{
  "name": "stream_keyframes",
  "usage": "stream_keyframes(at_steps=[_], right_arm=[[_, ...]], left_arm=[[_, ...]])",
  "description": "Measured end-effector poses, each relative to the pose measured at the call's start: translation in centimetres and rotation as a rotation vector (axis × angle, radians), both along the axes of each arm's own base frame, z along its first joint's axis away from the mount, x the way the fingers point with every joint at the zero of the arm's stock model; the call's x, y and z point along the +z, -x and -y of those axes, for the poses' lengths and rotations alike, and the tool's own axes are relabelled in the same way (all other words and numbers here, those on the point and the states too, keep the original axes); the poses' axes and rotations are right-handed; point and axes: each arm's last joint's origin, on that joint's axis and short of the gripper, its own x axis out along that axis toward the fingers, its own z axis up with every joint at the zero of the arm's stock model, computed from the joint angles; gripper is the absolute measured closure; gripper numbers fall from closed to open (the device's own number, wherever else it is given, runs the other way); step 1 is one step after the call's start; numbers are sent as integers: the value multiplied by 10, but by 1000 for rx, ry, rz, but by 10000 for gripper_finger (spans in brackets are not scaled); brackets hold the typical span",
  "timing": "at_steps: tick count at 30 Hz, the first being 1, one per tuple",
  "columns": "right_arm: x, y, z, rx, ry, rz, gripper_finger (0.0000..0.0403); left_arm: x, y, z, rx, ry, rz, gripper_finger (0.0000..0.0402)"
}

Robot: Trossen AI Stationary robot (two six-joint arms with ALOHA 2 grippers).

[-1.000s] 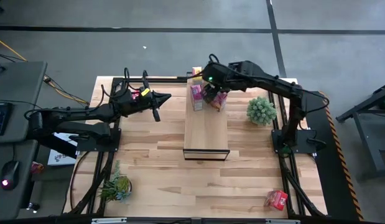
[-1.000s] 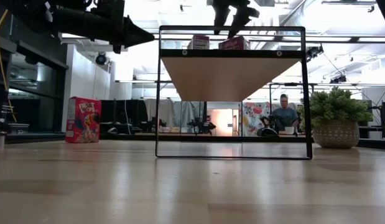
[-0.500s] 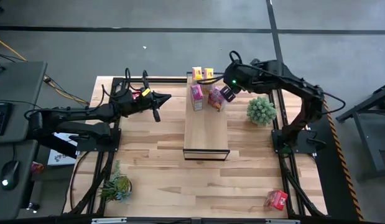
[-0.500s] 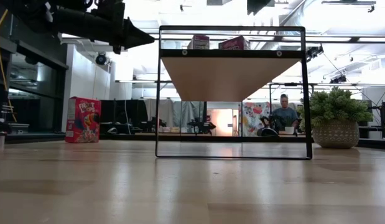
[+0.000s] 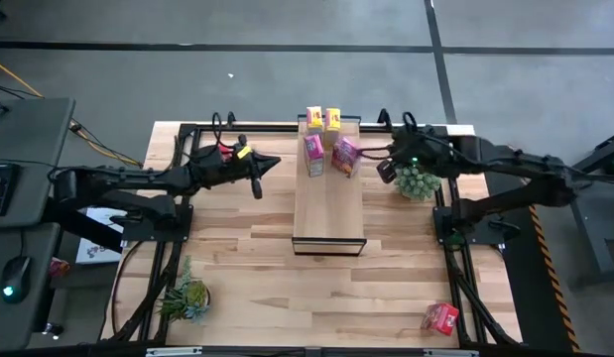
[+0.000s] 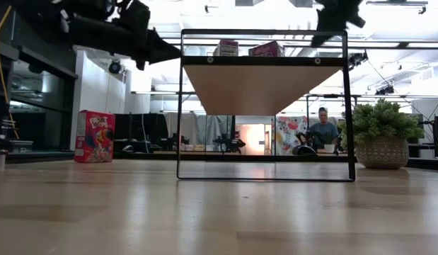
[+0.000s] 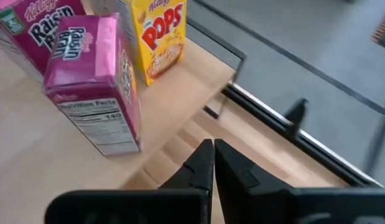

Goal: Stack cereal on shelf
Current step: Put the purple cereal box on the shelf

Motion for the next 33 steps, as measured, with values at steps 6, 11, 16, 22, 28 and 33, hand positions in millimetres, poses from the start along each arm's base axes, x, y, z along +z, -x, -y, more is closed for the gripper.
stream_keyframes(at_steps=[6, 11, 16, 22, 28, 33], right_arm=[[-52, 5, 1, 73, 90, 229, 402], [-85, 0, 11, 111, 98, 334, 402], [-108, -1, 19, 105, 145, 390, 402], [-123, -5, 24, 142, 130, 468, 403], [-128, -15, 26, 139, 111, 506, 403], [-135, -29, 28, 188, 63, 573, 403]], left_arm=[[-18, -21, -7, 0, -18, 25, 401], [-33, -34, -14, 10, -18, -19, 402], [-30, -47, -18, -36, -60, -27, 402], [-33, -55, -19, -105, -64, -45, 402], [-32, -58, -25, -92, -79, -47, 401], [-34, -56, -30, -86, -65, -68, 402]])
